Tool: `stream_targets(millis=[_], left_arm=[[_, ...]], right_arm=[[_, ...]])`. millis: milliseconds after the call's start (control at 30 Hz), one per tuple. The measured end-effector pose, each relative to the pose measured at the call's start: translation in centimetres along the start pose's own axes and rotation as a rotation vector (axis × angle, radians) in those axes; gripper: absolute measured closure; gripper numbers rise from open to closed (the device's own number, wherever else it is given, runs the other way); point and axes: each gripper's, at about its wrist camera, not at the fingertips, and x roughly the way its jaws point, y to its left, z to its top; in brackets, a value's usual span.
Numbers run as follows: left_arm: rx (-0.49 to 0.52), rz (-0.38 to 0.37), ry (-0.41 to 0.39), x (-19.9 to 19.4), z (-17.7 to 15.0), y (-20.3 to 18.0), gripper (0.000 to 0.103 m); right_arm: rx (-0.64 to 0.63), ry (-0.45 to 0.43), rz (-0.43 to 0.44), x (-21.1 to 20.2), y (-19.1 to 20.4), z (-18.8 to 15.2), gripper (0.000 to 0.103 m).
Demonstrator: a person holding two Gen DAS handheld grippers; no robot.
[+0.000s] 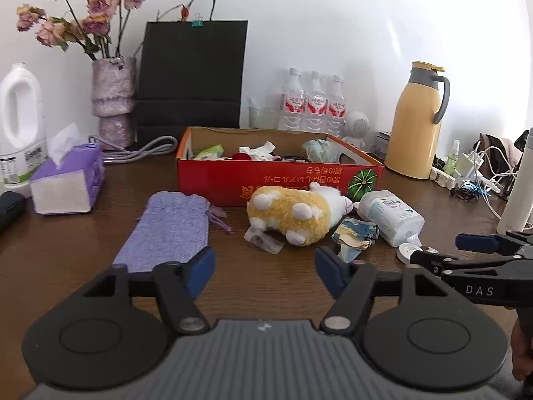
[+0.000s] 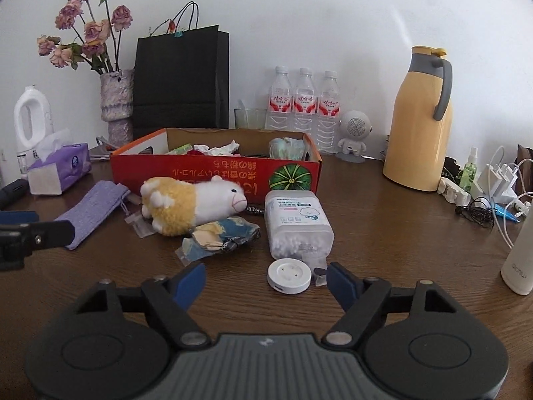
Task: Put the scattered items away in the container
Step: 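Grasp the white round cap with the right tool while the left tool grasps a clear wrapper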
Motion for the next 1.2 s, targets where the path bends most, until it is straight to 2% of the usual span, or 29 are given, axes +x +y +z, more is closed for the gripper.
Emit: stream_targets(millis=[33, 167, 300, 400, 467, 533, 667, 767, 800, 867, 1000, 1067, 1167, 1200], left_arm=[[0.007, -0.013, 0.013, 1.1, 0.5, 0.4, 0.046], [0.084, -0.045, 0.022, 5.3, 2.3, 0.9, 0.047], [0.169, -0.054, 0.078, 8.8, 2.2, 0.6, 0.048], [0.147, -0.064, 0.116, 10.4, 1.9, 1.3, 0.060], [0.138, -0.059, 0.132, 11.0, 1.8, 1.6, 0.062], [0.141, -0.067, 0.146, 11.3, 1.7, 1.6, 0.065], [0.160, -0.089, 0.159, 11.4, 1.5, 1.3, 0.065], [0.157, -0.094, 0.175, 11.7, 1.6, 1.3, 0.065], [0.158, -0.092, 0.175, 11.7, 1.6, 1.3, 0.067], [0.159, -0.091, 0.172, 11.7, 1.7, 1.2, 0.078], [0.154, -0.076, 0.168, 11.2, 1.6, 1.3, 0.083], [0.132, -0.064, 0.166, 10.4, 1.7, 1.4, 0.086], [0.061, -0.067, 0.141, 8.3, 1.6, 1.6, 0.089], [0.042, -0.067, 0.131, 7.5, 1.4, 1.6, 0.089]], right_arm=[[0.014, -0.003, 0.009, 0.7, -0.3, 0.2, 0.026], [0.048, 0.039, -0.003, 3.6, -1.1, 1.1, 0.042], [0.057, 0.080, -0.015, 4.9, -1.5, 1.1, 0.042], [0.061, 0.109, -0.015, 5.6, -1.7, 0.8, 0.042], [0.061, 0.116, -0.007, 6.1, -1.9, 0.7, 0.042], [0.049, 0.115, -0.012, 6.4, -1.8, 0.8, 0.042], [0.007, 0.102, -0.027, 6.6, -1.2, 1.2, 0.048], [-0.025, 0.089, -0.013, 6.1, -0.8, 1.3, 0.049], [-0.031, 0.101, -0.004, 6.2, -0.7, 1.3, 0.049], [-0.035, 0.117, -0.010, 6.5, -0.7, 1.1, 0.051], [0.020, 0.147, -0.034, 6.9, -1.8, 1.0, 0.052], [0.073, 0.153, -0.015, 6.9, -2.6, 0.9, 0.052], [0.064, 0.143, -0.021, 6.7, -2.6, 0.7, 0.065], [0.058, 0.143, -0.022, 6.7, -2.5, 0.7, 0.065]])
